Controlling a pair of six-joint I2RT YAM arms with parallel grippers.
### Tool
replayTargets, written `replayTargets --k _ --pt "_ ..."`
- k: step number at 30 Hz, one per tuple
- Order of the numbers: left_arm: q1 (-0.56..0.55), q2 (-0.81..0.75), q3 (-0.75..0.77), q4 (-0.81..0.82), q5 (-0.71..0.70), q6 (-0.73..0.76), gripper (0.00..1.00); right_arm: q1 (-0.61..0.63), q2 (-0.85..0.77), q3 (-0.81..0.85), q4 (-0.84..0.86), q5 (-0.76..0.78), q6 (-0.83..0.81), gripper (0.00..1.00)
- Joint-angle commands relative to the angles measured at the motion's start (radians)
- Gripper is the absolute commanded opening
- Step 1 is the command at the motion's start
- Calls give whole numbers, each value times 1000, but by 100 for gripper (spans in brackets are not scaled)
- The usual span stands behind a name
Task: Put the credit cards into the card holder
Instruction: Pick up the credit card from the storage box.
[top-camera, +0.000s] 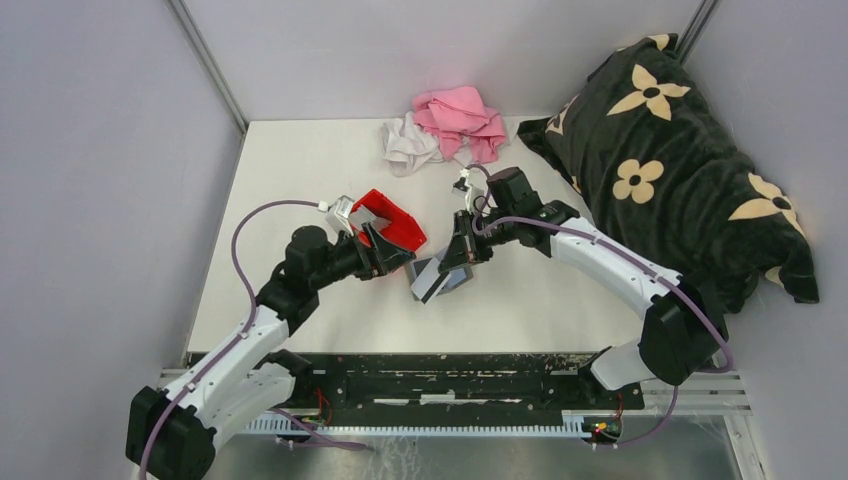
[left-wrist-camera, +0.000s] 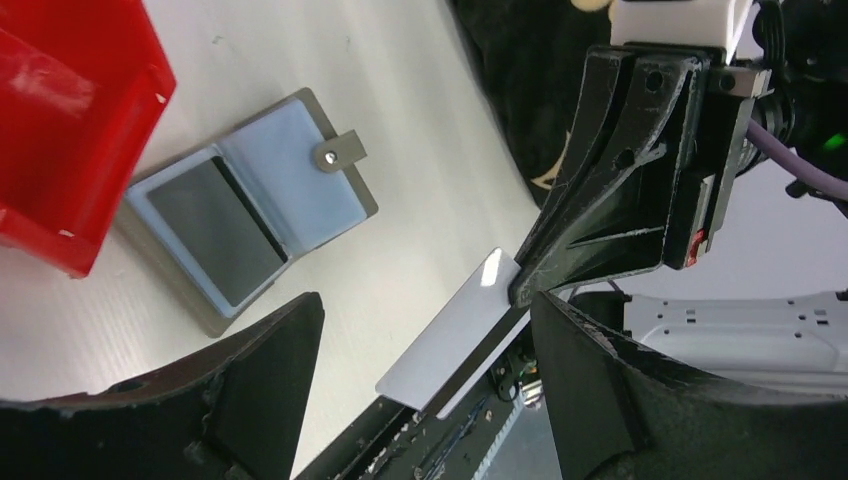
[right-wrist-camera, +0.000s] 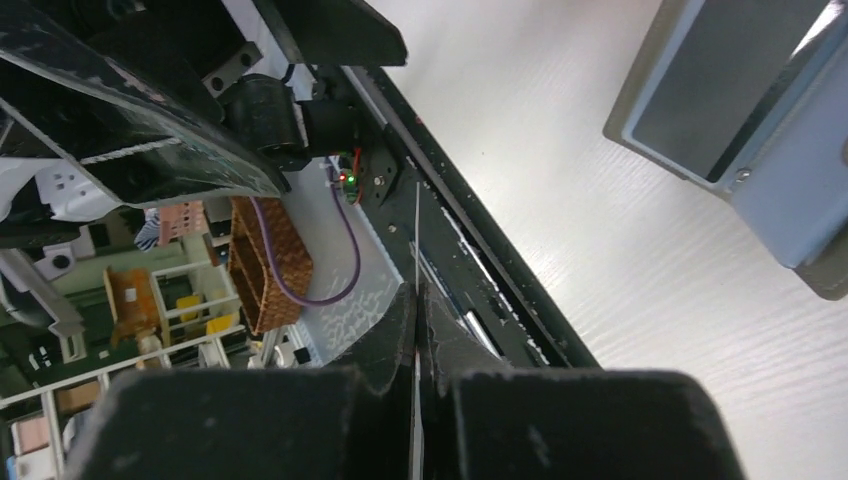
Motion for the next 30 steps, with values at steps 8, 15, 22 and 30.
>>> replayTargets --k 8,15,22,30 --pt "-10 69 -34 182 219 43 77 -49 37 -10 142 -211 76 1" --pt "-11 109 -59 253 276 22 71 -52 96 11 163 -246 91 1" --pt "-11 156 -63 293 328 16 60 -53 130 20 199 -277 117 1" --pt "-11 187 -72 338 370 -6 47 -54 167 33 230 -294 134 1"
